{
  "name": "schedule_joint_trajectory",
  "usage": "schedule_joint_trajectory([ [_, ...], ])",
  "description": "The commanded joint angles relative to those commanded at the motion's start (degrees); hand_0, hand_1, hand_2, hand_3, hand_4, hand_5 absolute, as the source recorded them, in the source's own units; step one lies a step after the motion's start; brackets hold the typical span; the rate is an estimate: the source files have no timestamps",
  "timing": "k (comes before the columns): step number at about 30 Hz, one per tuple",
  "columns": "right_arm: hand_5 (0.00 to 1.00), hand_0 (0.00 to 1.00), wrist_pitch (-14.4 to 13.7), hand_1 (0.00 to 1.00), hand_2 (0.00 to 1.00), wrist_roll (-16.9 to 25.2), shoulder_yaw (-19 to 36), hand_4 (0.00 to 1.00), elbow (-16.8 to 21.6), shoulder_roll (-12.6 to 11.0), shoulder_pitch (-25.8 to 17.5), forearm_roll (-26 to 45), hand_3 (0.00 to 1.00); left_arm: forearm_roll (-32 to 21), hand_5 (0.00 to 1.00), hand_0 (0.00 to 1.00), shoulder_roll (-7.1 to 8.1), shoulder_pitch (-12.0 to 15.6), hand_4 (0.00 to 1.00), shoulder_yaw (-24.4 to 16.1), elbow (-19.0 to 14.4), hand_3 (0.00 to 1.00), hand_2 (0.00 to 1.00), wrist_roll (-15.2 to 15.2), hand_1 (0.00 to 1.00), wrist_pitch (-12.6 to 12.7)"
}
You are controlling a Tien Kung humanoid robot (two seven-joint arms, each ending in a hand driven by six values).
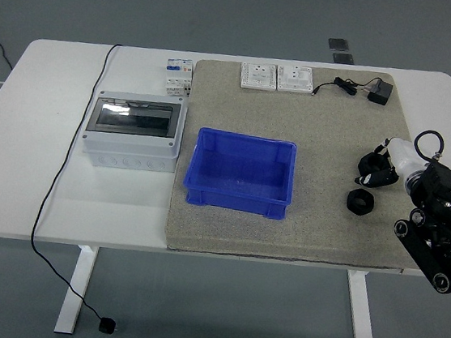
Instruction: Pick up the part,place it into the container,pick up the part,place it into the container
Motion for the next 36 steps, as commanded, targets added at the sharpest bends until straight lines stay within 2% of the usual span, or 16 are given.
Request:
schedule_joint_trajectory([
  [3, 0.305, 0.386, 0.02, 0.485, 0.712, 0.02, -0.57, 0.923, -0.84, 0.17, 0.35, -0.07, 0.716, 0.03, 0.505, 0.734, 0.00, -0.01, 0.658, -0.02, 0.00, 0.603, 0.671, 0.00, 0.652, -0.01],
  [4, 0.112, 0.369, 0.09, 0.473, 0.675, 0.03, -0.78, 0.663, -1.10, 0.22, 0.45, -0.12, 0.671, 0.03, 0.505, 0.734, 0.00, -0.03, 0.659, -0.02, 0.00, 0.603, 0.670, 0.01, 0.652, 0.00],
  [9, 0.112, 0.369, -0.39, 0.473, 0.675, 0.34, -1.51, 0.663, -1.80, 0.37, 0.70, -0.66, 0.671, 0.02, 0.505, 0.734, 0.01, -0.07, 0.659, 0.01, 0.00, 0.603, 0.670, -0.01, 0.652, 0.02],
  [10, 0.002, 0.390, -0.52, 0.475, 0.567, 0.41, -1.59, 0.251, -1.84, 0.39, 0.72, -0.79, 0.580, 0.01, 0.505, 0.735, 0.01, -0.07, 0.659, 0.01, 0.00, 0.604, 0.669, -0.01, 0.652, 0.02],
  [15, 0.002, 0.390, -1.16, 0.475, 0.567, 0.89, -1.99, 0.251, -1.88, 0.42, 0.77, -1.40, 0.580, -0.02, 0.505, 0.735, 0.00, -0.05, 0.659, 0.03, 0.00, 0.604, 0.669, -0.02, 0.652, 0.03],
  [16, 0.002, 0.382, -1.10, 0.437, 0.500, 0.92, -2.04, 0.196, -1.88, 0.42, 0.78, -1.48, 0.484, -0.02, 0.505, 0.734, 0.00, -0.04, 0.658, 0.03, 0.00, 0.603, 0.669, -0.02, 0.652, 0.03],
  [25, 0.002, 0.389, -2.27, 0.425, 0.491, 1.55, -1.98, 0.181, -0.88, 0.10, 0.64, -1.92, 0.467, -0.05, 0.506, 0.734, -0.03, -0.01, 0.659, 0.07, 0.00, 0.604, 0.668, 0.00, 0.652, 0.02],
  [33, 0.002, 0.378, -4.16, 0.418, 0.485, 2.62, -0.90, 0.188, 6.65, -1.56, -0.28, -0.02, 0.461, -0.79, 0.508, 0.734, -0.14, 0.11, 0.660, 0.41, 0.00, 0.604, 0.668, -0.15, 0.652, 0.32],
  [36, 0.002, 0.384, -4.71, 0.422, 0.487, 3.36, -1.61, 0.200, 10.96, -2.37, -0.47, 2.97, 0.458, -1.20, 0.512, 0.733, -0.18, 0.23, 0.661, 0.55, 0.00, 0.603, 0.668, -0.29, 0.652, 0.53],
])
